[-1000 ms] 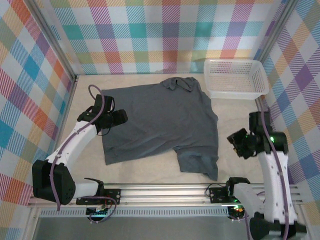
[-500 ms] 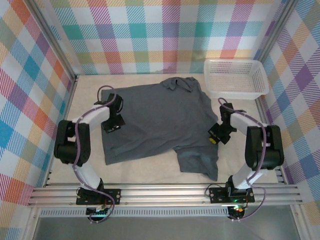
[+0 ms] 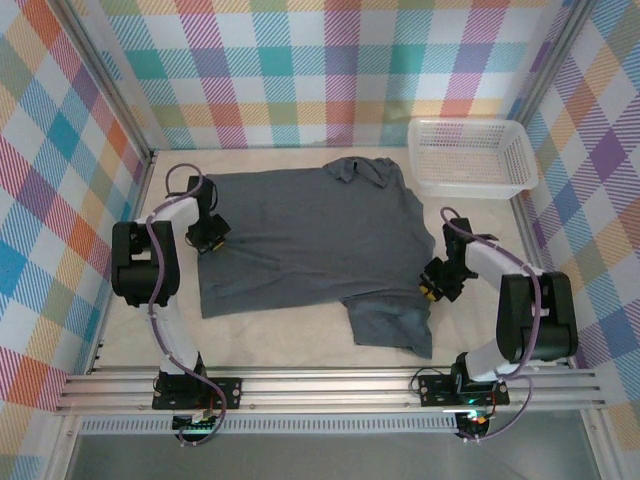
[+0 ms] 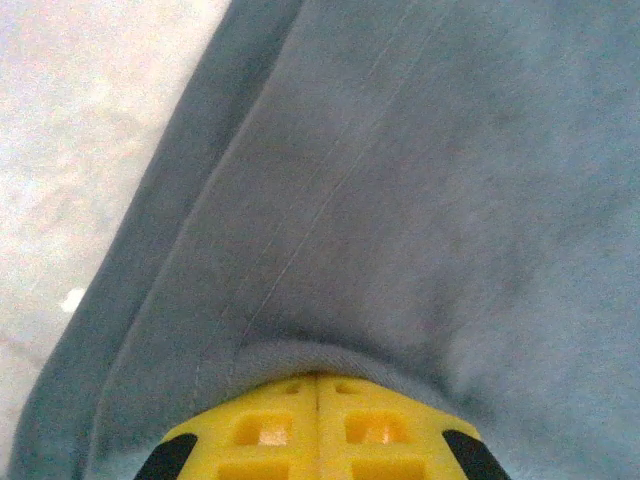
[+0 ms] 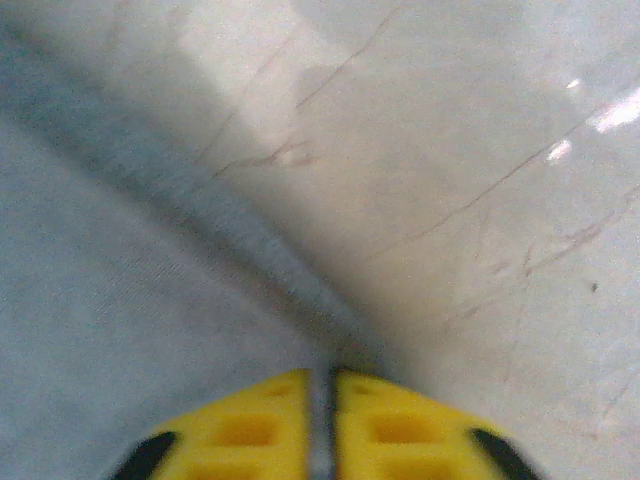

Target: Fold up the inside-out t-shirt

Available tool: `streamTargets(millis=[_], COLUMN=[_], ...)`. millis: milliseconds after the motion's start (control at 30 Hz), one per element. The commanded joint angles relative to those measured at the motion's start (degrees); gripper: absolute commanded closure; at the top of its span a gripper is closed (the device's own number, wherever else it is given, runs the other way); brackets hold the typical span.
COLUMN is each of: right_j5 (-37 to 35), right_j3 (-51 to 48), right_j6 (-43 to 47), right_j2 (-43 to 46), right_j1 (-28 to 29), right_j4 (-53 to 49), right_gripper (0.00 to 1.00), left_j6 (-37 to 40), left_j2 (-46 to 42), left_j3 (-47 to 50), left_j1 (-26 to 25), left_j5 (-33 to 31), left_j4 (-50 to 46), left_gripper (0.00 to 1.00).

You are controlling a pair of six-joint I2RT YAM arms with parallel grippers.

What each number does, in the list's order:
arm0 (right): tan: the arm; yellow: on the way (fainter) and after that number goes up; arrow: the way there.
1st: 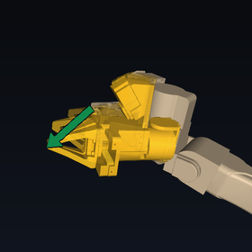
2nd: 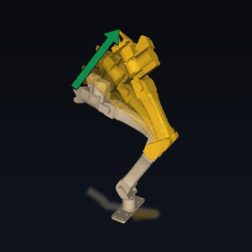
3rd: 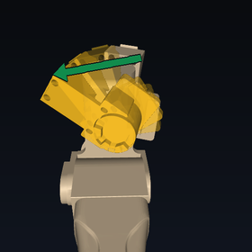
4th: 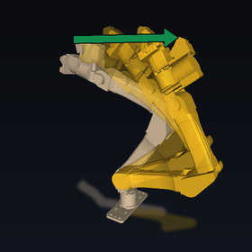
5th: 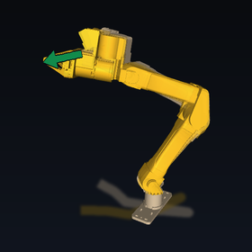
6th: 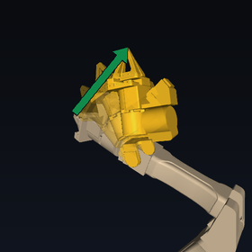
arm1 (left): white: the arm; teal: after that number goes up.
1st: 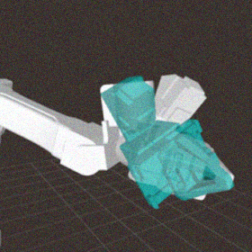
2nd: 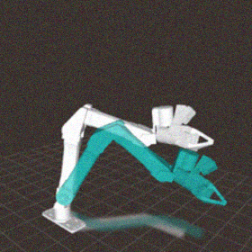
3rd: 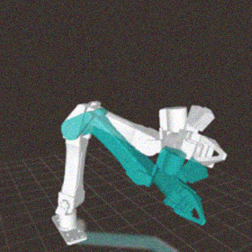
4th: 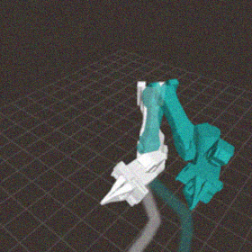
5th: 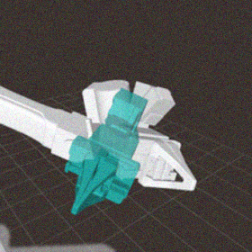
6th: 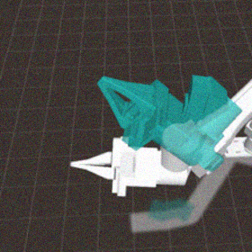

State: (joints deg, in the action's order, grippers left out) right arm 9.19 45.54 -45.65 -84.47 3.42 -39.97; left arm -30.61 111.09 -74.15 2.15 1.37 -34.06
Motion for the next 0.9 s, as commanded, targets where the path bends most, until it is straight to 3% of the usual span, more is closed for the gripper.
streamTargets(millis=[0,100,167,267,500,600,700,867], right_j5=[2.74,-3.39,-6.3,-8.1,0.69,0.61,-0.35,-5.41], right_j3=[3.64,2.97,-0.25,-4.54,-6.16,-5.94,-5.22,-3.72], right_j6=[2.9,1.06,0.71,1.74,4.21,3.69,2.83,0.41], right_j2=[5.26,9.99,12.77,14.45,7.34,4.36,3.15,13.03], right_j1=[0.22,0.25,0.25,0.18,1.19,1.54,1.59,1.59], right_j4=[-1.0,-5.75,-6.82,-5.9,2.58,4.81,4.45,-2.28], right_gripper=[0.67,0.63,0.62,0.61,0.6,0.72,1.0,1.0], left_j6=[2.07,2.68,2.66,1.76,-1.64,-4.85,-7.25,-13.3], left_j2=[-6.01,-16.03,-23.66,-34.39,-47.43,-49.22,-50.76,-51.84], left_j3=[4.21,7.04,10.75,16.72,25.95,27.37,29.02,30.87], left_j1=[0.48,-0.08,-0.32,-0.37,-0.36,-0.35,-0.33,-0.39], left_j5=[8.21,10.8,10.28,6.36,1.77,-0.34,-1.64,-5.31], left_j4=[6.6,5.75,4.58,0.82,-7.2,-10.92,-13.62,-22.09], left_gripper=[0.83,0.58,0.5,0.47,0.44,0.41,0.39,0.39])
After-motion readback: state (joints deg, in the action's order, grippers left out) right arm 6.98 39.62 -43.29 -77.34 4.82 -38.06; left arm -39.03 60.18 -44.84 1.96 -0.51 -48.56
